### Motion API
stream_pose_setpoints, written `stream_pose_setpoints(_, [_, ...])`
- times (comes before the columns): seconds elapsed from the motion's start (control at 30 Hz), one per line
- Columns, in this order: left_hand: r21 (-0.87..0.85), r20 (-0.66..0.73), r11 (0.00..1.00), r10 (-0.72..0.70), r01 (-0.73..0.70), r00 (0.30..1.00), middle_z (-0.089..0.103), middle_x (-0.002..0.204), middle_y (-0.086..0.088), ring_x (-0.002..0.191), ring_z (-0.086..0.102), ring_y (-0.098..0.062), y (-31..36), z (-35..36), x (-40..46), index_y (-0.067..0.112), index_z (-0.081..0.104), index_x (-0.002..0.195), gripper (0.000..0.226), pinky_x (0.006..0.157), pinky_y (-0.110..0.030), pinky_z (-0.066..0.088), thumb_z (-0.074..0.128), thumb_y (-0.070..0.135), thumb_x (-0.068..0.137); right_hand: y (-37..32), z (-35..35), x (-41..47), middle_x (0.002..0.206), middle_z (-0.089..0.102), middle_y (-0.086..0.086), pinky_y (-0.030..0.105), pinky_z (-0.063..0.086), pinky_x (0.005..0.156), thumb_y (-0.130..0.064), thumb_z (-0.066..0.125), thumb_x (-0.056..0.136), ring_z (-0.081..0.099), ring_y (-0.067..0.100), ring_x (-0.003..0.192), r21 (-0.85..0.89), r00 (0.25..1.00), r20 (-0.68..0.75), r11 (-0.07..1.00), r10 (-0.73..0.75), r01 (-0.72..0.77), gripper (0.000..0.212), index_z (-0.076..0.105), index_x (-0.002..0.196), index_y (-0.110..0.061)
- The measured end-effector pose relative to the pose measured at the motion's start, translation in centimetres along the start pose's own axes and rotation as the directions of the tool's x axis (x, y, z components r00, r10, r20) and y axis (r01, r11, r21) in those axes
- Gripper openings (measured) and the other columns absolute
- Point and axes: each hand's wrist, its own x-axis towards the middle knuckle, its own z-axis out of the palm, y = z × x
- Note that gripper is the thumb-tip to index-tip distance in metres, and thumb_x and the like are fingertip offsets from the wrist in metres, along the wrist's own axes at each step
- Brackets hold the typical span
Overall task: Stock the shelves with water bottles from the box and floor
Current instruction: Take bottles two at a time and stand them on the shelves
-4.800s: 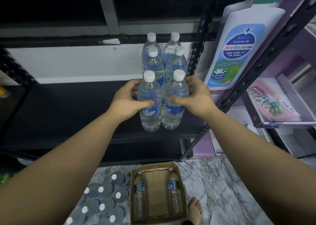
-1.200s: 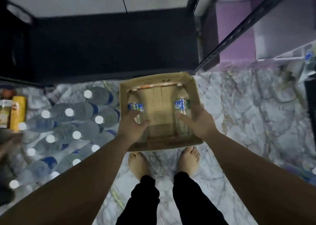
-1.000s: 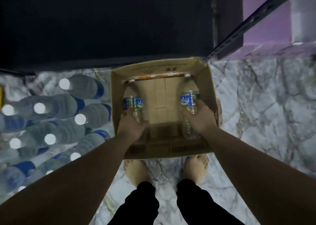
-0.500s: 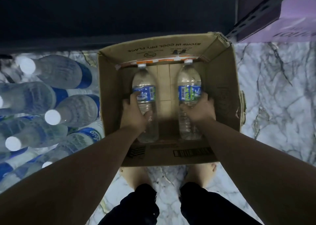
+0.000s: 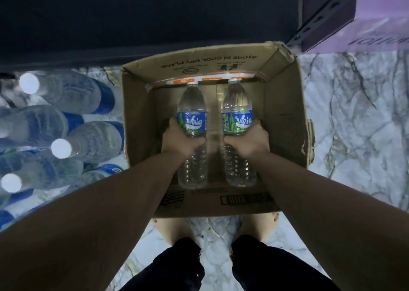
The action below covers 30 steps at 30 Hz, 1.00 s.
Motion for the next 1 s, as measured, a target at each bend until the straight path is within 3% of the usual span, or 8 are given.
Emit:
stream_pose_setpoints(0.13, [-0.056, 0.028, 0.998, 0.015, -0.014, 0.999, 0.064, 0.103, 0.007, 0.093, 0.063, -0.014, 0.4, -3.2, -4.5, 0.019, 0.053, 0.124, 0.076, 0.08, -0.025, 0.049, 0.096, 0.033, 0.064, -0.6, -2.9, -5.0, 0.105, 0.071, 0.002, 0.028, 0.054, 0.074, -0.046, 0.094, 0.059, 0.069, 0.02, 0.095, 0.026, 1.0, 0.013, 0.999, -0.024, 0.024, 0.076, 0.057, 0.117, -0.012])
stream_pose_setpoints(0.27, [-0.068, 0.048, 0.998, 0.001, 0.003, 0.999, 0.075, 0.1, 0.01, 0.09, 0.072, -0.011, 1.6, -7.5, -10.9, 0.027, 0.065, 0.115, 0.078, 0.084, -0.031, 0.06, 0.094, 0.054, 0.047, -2.7, -7.5, -12.2, 0.094, 0.073, -0.004, 0.025, 0.054, 0.071, -0.047, 0.094, 0.058, 0.07, 0.014, 0.085, 0.044, 0.999, 0.036, 0.998, -0.034, 0.033, 0.066, 0.063, 0.108, -0.018])
stream_pose_setpoints(0.37, [-0.119, 0.111, 0.991, -0.052, 0.065, 0.992, 0.078, 0.097, 0.002, 0.09, 0.076, -0.018, 3.5, -10.9, -16.4, 0.018, 0.076, 0.101, 0.076, 0.085, -0.04, 0.064, 0.096, 0.06, 0.04, -4.9, -11.5, -17.8, 0.082, 0.074, -0.006, 0.019, 0.051, 0.06, -0.046, 0.095, 0.057, 0.073, 0.011, 0.08, 0.089, 0.995, 0.095, 0.996, -0.014, 0.006, 0.05, 0.074, 0.094, -0.021])
stream_pose_setpoints(0.5, [-0.263, 0.133, 0.962, -0.04, 0.074, 0.99, 0.081, 0.101, -0.001, 0.093, 0.077, -0.019, 5.6, -14.5, -23.5, 0.018, 0.078, 0.102, 0.079, 0.089, -0.051, 0.062, 0.097, 0.059, 0.037, -7.6, -15.9, -24.8, 0.086, 0.076, -0.004, 0.024, 0.053, 0.059, -0.059, 0.087, 0.041, 0.072, 0.013, 0.079, 0.116, 0.996, 0.092, 0.993, 0.019, -0.029, 0.071, 0.076, 0.099, -0.021])
stream_pose_setpoints(0.63, [-0.319, 0.138, 0.946, -0.004, 0.048, 0.99, 0.081, 0.1, 0.008, 0.094, 0.077, -0.013, 7.7, -17.0, -29.1, 0.025, 0.075, 0.111, 0.075, 0.092, -0.043, 0.061, 0.093, 0.046, 0.041, -8.6, -18.4, -29.3, 0.093, 0.077, -0.009, 0.029, 0.059, 0.074, -0.058, 0.087, 0.04, 0.073, 0.011, 0.087, 0.16, 0.997, 0.078, 0.987, -0.016, 0.003, 0.076, 0.072, 0.108, -0.027])
stream_pose_setpoints(0.83, [-0.313, 0.09, 0.948, 0.093, -0.06, 0.992, 0.077, 0.098, 0.01, 0.09, 0.073, -0.009, 10.1, -19.0, -33.8, 0.03, 0.065, 0.106, 0.058, 0.077, -0.028, 0.058, 0.099, 0.018, 0.06, -8.9, -20.7, -33.5, 0.099, 0.074, -0.008, 0.033, 0.058, 0.078, -0.038, 0.096, 0.057, 0.071, 0.013, 0.091, 0.199, 0.994, 0.049, 0.977, -0.094, 0.082, 0.065, 0.065, 0.113, -0.025])
stream_pose_setpoints(0.9, [-0.326, 0.081, 0.943, 0.099, -0.067, 0.992, 0.075, 0.099, 0.01, 0.092, 0.072, -0.009, 10.6, -20.0, -35.3, 0.031, 0.062, 0.106, 0.062, 0.076, -0.027, 0.057, 0.1, 0.02, 0.058, -9.4, -21.9, -34.9, 0.099, 0.074, -0.008, 0.029, 0.054, 0.073, -0.037, 0.096, 0.058, 0.07, 0.012, 0.091, 0.217, 0.993, 0.041, 0.971, -0.109, 0.098, 0.066, 0.064, 0.114, -0.024])
stream_pose_setpoints(1.0, [-0.341, 0.069, 0.937, 0.109, -0.079, 0.992, 0.078, 0.102, 0.009, 0.095, 0.074, -0.011, 11.9, -22.7, -37.8, 0.032, 0.063, 0.113, 0.075, 0.088, -0.04, 0.061, 0.099, 0.036, 0.047, -11.0, -25.1, -38.2, 0.096, 0.074, -0.012, 0.022, 0.049, 0.065, -0.034, 0.095, 0.06, 0.069, 0.006, 0.087, 0.243, 0.988, 0.023, 0.959, -0.156, 0.146, 0.06, 0.064, 0.111, -0.027])
